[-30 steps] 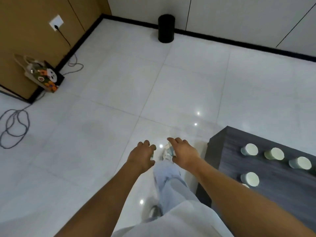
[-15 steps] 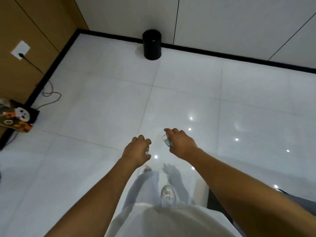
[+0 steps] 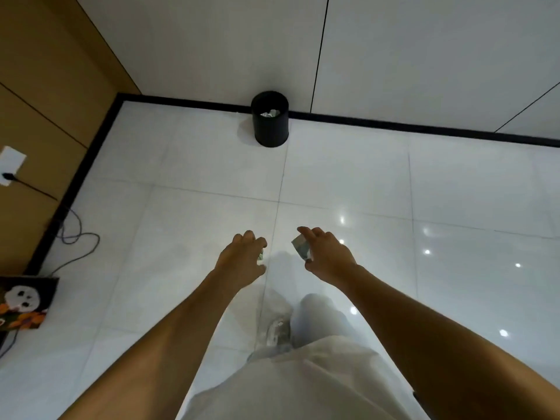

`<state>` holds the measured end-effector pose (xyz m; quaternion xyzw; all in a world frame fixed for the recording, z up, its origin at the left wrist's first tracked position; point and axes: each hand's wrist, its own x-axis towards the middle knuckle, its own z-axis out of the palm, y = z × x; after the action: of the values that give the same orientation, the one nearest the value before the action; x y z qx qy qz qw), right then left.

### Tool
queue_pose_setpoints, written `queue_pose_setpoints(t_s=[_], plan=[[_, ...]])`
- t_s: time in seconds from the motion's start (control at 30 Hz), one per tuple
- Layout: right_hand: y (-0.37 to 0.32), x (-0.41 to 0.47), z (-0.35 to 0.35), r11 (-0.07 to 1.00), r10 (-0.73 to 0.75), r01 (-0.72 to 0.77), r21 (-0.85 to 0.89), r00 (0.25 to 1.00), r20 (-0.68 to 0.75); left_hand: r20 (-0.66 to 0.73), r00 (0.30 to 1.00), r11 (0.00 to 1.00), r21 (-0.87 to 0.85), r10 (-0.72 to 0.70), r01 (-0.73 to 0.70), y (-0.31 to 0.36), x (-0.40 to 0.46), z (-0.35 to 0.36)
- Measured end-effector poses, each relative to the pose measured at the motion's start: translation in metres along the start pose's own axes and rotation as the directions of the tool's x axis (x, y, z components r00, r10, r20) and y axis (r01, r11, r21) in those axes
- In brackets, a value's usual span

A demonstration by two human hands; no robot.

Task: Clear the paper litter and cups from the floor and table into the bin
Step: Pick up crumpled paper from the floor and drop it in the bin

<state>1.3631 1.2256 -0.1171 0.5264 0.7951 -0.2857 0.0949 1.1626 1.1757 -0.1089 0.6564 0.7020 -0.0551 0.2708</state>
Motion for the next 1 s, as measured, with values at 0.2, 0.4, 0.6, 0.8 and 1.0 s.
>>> queue_pose_setpoints(t_s=[0.2, 0.4, 0.6, 0.8, 1.0], plan=[[0.014, 0.137, -0.061, 0.999, 0.034, -0.034, -0.009, 0.999, 0.02, 0.009, 1.0, 0.999, -0.03, 0.018, -0.018, -0.028, 0.14, -0.068], [0.011, 0.278, -0.141, 1.0, 0.023, -0.023, 0.008, 1.0, 0.016, 0.006, 1.0, 0.999, -0.041, -0.005, 0.005, -0.05, 0.267, -0.148], [-0.007, 0.392, -0.203, 0.999, 0.032, -0.032, 0.011, 0.999, 0.044, -0.009, 1.0, 1.0, -0.026, -0.014, 0.013, -0.084, 0.371, -0.219], [-0.024, 0.509, -0.236, 0.994, 0.098, -0.098, 0.051, 0.995, 0.018, 0.034, 0.999, 1.0, 0.003, 0.017, -0.018, -0.138, 0.482, -0.273], [-0.04, 0.609, -0.255, 0.972, 0.187, -0.193, 0.138, 0.981, 0.054, 0.103, 0.993, 0.997, 0.041, 0.059, -0.064, -0.187, 0.583, -0.32]])
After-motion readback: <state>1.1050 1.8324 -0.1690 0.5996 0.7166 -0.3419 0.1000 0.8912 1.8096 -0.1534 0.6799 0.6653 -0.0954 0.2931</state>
